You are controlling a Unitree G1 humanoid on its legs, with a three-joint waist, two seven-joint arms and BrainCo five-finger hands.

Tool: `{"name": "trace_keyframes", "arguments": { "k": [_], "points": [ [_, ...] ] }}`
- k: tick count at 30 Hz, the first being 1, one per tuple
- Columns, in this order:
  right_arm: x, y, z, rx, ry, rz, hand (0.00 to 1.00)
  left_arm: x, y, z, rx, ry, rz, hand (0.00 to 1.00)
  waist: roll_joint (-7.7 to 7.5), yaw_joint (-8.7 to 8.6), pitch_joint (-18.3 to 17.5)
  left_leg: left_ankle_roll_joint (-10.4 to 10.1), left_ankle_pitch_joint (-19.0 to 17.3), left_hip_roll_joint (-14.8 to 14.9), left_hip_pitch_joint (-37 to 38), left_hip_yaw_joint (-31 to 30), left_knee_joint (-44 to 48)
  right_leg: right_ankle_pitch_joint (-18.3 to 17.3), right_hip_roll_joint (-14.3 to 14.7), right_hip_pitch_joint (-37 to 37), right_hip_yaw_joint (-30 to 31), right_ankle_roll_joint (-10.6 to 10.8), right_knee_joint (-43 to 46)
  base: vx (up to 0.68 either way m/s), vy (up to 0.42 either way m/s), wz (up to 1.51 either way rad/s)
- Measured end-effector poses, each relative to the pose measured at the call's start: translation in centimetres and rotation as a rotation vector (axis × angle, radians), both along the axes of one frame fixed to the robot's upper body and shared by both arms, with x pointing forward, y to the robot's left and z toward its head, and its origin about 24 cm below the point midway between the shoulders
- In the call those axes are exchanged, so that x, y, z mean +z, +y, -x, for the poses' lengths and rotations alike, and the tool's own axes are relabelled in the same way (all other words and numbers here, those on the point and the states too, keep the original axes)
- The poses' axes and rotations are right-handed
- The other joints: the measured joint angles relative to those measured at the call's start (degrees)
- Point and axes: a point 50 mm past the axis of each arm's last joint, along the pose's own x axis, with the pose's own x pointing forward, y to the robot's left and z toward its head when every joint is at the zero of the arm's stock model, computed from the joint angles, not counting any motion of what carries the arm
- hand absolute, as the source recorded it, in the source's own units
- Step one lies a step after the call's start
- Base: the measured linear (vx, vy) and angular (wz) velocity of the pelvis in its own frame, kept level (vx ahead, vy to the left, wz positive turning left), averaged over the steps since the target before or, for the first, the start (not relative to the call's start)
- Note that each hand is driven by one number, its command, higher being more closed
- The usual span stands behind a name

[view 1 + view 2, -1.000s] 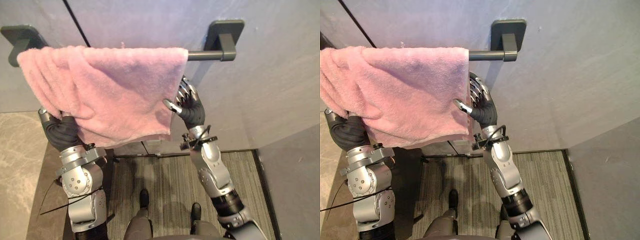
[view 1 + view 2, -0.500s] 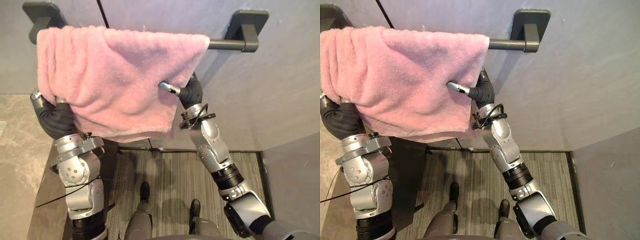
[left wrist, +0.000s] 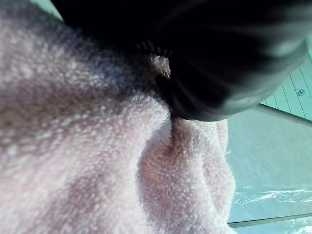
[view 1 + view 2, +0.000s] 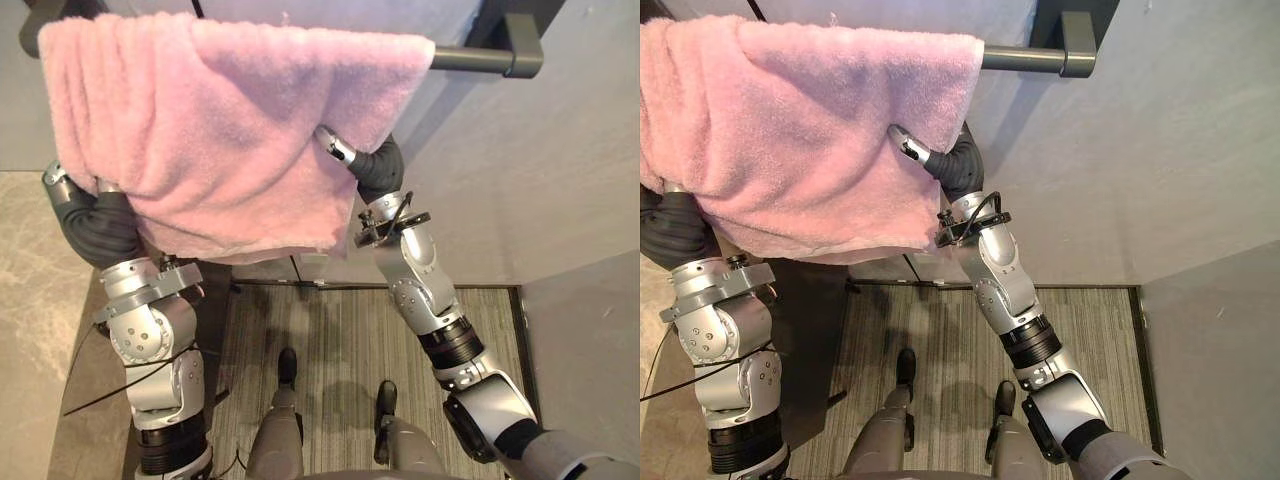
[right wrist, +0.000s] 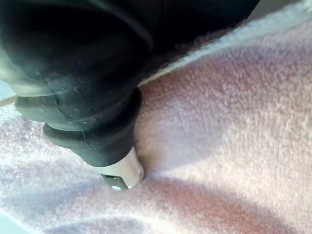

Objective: Organize washtable

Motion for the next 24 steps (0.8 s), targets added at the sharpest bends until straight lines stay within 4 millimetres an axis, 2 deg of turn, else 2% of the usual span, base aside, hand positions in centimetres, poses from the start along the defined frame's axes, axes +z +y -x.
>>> {"name": "trace_keyframes", "arguments": {
  "k": [10, 12, 17, 20, 24],
  "points": [
    [0.3, -0.3, 0.2, -0.011, -0.023, -0.024, 1.0, 0.2, -0.6, -0.1, -0.037, -0.011, -0.022, 1.0, -1.25, -0.21, 1.0, 0.0, 0.0, 0.1, 0.0, 0.4, -0.1, 0.1, 0.0, 0.0, 0.0, 0.0, -0.1, 0.0, 0.001, 0.0],
    [0.4, -0.9, 0.3, -0.026, -0.027, -0.041, 1.0, 0.5, -0.8, 0.0, -0.047, -0.027, -0.027, 1.0, -1.66, -0.21, 1.3, 0.0, 0.0, 0.0, 0.0, 0.4, -0.1, 0.1, -0.1, 0.0, -0.1, 0.0, -0.1, 0.0, 0.001, 0.02],
    [0.2, -4.0, 0.6, -0.114, -0.036, -0.087, 1.0, 0.7, -1.5, -0.2, -0.086, -0.035, -0.051, 1.0, -2.33, -0.54, 1.7, 0.3, 0.2, -0.5, 0.0, 0.5, -0.1, 0.3, -0.6, 0.1, 0.0, 0.4, -0.1, 0.0, 0.0, 0.0],
    [0.2, -4.9, 0.5, -0.14, -0.045, -0.075, 1.0, 0.7, -1.7, -0.3, -0.104, -0.032, -0.066, 1.0, -2.68, -1.55, 1.9, 0.3, 0.3, -0.5, 0.0, 0.6, -0.1, 0.4, -0.7, 0.0, 0.0, 0.5, -0.1, 0.0, 0.0, 0.0],
    [0.5, -5.7, 0.6, -0.171, -0.058, -0.083, 1.0, 0.6, -2.3, -0.7, -0.135, -0.025, -0.082, 1.0, -2.98, -1.81, 2.0, 0.3, 0.3, -0.5, 0.0, 1.9, 0.0, 0.8, -0.7, -0.8, 1.4, 0.6, -0.1, 0.01, 0.003, -0.14]
  ]
}}
